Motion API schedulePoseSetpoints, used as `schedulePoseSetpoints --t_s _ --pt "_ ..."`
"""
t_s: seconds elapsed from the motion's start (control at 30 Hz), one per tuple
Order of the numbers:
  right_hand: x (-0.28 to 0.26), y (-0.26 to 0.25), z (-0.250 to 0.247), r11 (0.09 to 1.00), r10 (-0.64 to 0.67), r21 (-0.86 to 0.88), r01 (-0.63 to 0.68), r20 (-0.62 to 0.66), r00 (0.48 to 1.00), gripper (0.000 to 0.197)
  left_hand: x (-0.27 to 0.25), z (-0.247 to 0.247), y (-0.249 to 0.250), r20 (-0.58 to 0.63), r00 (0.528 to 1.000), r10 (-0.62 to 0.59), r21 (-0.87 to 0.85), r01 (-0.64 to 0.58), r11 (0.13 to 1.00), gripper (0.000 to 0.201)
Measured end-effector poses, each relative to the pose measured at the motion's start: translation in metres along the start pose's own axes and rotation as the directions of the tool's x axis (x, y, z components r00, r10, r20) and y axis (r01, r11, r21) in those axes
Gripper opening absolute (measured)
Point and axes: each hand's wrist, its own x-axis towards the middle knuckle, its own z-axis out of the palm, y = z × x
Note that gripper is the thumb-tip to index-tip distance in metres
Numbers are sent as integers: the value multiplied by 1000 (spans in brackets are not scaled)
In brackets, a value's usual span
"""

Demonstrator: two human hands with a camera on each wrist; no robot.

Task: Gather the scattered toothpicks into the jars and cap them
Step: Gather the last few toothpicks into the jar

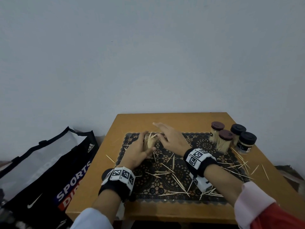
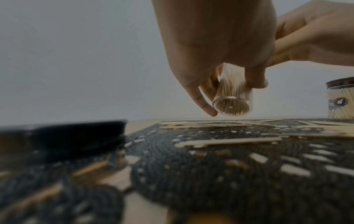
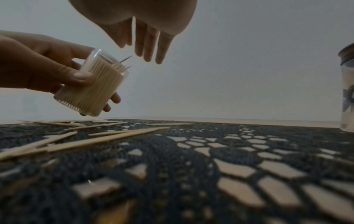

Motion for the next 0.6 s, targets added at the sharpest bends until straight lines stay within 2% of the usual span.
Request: schedulePoseSetpoints --t_s 0.13,0.37,0.47,0.6 --pt "-3 -3 0 999 41 -15 -39 148 988 56 -1 -2 4 -28 999 -32 -29 31 999 77" --pt "-4 -12 -4 999 -36 33 27 341 939 60 2 2 0 52 998 -34 -8 35 999 93" --pt "-4 -9 -3 998 -27 59 9 321 947 64 1 1 2 13 999 -45 -4 45 999 95" --pt "-1 2 6 998 49 -57 -40 183 982 68 -1 -3 -2 -118 991 -61 3 61 998 94"
